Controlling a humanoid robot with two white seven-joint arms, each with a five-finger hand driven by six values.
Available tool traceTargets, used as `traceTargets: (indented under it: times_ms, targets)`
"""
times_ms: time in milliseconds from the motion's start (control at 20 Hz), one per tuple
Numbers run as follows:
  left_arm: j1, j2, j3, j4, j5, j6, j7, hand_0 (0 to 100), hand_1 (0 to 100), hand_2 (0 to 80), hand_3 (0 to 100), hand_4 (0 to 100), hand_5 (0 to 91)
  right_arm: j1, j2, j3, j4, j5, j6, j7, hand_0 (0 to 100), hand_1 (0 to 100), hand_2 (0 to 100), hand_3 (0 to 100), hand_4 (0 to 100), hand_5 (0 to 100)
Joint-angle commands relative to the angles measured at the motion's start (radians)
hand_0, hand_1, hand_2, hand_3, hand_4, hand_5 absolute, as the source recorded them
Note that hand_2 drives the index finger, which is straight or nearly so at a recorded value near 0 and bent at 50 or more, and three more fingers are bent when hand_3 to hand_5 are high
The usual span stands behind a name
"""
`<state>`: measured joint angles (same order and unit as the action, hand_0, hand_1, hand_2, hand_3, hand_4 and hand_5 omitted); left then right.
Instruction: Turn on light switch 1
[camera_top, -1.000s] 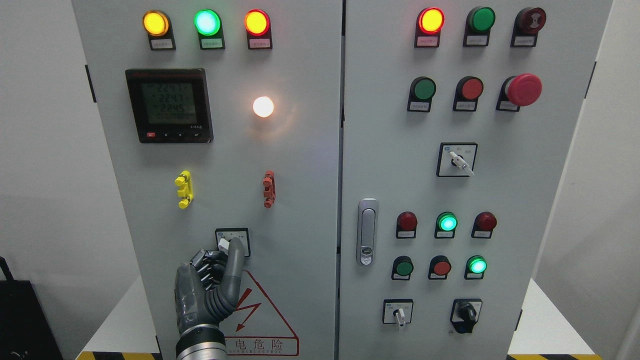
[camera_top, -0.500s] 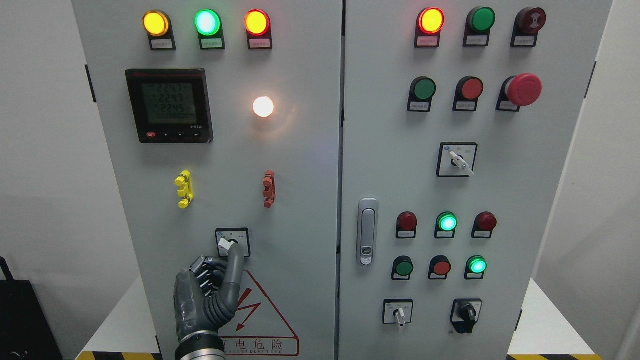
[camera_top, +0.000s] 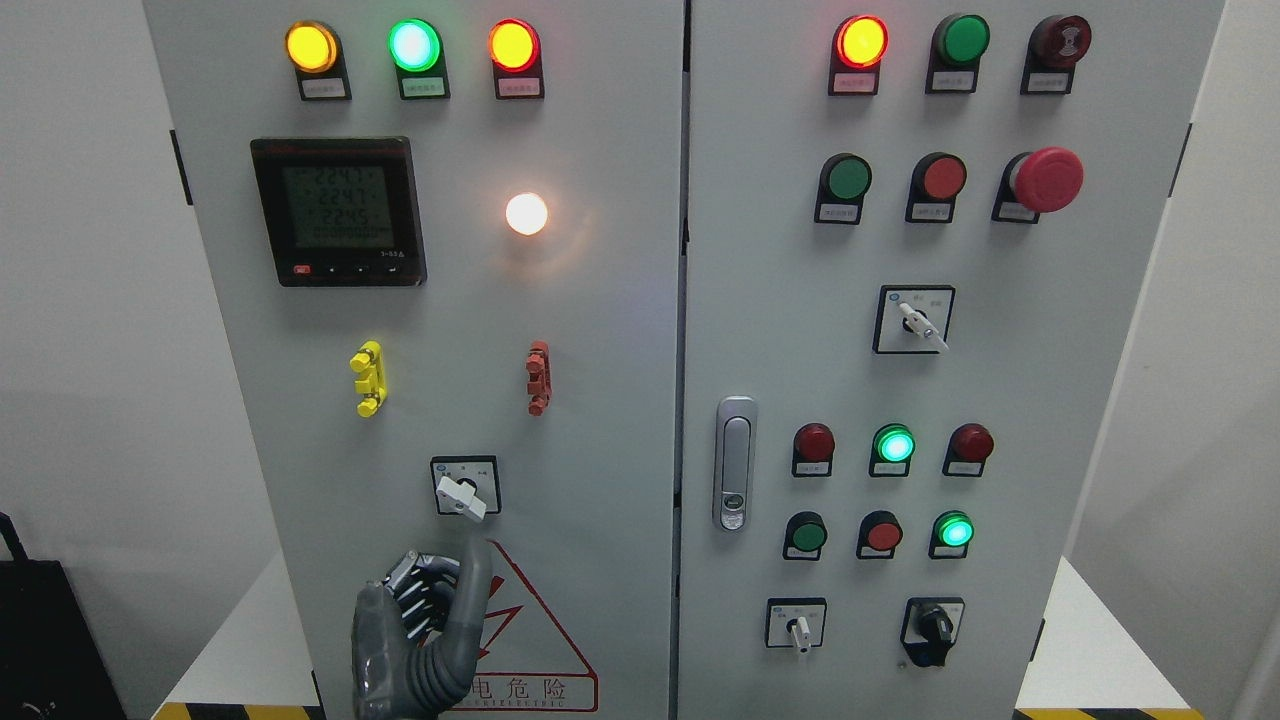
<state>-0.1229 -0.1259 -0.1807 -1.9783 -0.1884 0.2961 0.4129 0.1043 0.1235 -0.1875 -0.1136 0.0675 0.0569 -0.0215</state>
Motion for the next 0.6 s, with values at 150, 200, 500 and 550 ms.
traceTargets:
  times_ms: [150, 200, 500, 550]
  targets:
    - [0.36, 0.077, 0.145, 0.178, 0.023, -0.367, -0.098, 16, 35, 61.8, 100, 100, 84.1, 0.0, 0.001, 0.0, 0.0, 0.0, 0.0, 0.0, 0, 0, 0, 0, 0, 0]
    - [0.388, 0.089, 0.176, 0.262, 0.023, -0.453, -0.101, 15, 35, 60.6, 100, 100, 83.8, 0.0, 0.001, -0.001, 0.0, 0.0, 0.0, 0.0, 0, 0, 0, 0, 0, 0]
    - [0.463, 0.124, 0.259, 0.796, 0.116, -0.699, -0.152, 12, 31, 54.0, 94, 98, 77.1, 0.0, 0.001, 0.0, 0.0, 0.0, 0.0, 0.0, 0, 0, 0, 0, 0, 0]
    - [0.462, 0.123, 0.264, 0.896, 0.136, -0.713, -0.175, 12, 30, 52.1, 90, 96, 74.0, 0.0, 0.001, -0.001, 0.0, 0.0, 0.0, 0.0, 0, 0, 0, 0, 0, 0]
